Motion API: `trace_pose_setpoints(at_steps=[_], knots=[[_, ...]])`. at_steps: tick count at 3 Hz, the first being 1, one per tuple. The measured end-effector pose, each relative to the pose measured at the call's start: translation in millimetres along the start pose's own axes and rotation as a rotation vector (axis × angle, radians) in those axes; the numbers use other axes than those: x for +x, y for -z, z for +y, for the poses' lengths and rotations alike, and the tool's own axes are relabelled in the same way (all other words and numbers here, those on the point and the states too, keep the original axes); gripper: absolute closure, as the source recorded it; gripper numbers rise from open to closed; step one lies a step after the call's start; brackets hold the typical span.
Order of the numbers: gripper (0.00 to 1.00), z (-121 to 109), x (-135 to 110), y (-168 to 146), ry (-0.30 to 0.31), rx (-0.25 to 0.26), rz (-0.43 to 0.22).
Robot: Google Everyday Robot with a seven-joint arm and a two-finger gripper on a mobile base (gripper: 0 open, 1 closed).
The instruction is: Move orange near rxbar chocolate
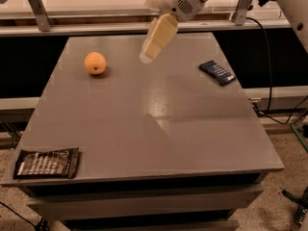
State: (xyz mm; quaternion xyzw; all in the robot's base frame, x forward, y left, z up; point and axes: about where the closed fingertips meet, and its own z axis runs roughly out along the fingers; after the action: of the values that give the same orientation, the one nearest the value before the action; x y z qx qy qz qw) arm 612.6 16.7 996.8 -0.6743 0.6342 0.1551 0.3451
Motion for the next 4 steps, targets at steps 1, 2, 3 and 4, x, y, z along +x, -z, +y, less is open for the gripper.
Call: trace_pose_setpoints(at_steps=[1, 2, 3, 4], knots=[[0.00, -20, 17, -27, -0.003, 0.038, -0.100], [0.00, -57, 20, -62, -0.032, 0.093, -0.241], [0.00, -90, 5, -90, -0.041, 0.109, -0.334], [0.00, -95, 3, -89, -0.040, 0.117, -0.343]])
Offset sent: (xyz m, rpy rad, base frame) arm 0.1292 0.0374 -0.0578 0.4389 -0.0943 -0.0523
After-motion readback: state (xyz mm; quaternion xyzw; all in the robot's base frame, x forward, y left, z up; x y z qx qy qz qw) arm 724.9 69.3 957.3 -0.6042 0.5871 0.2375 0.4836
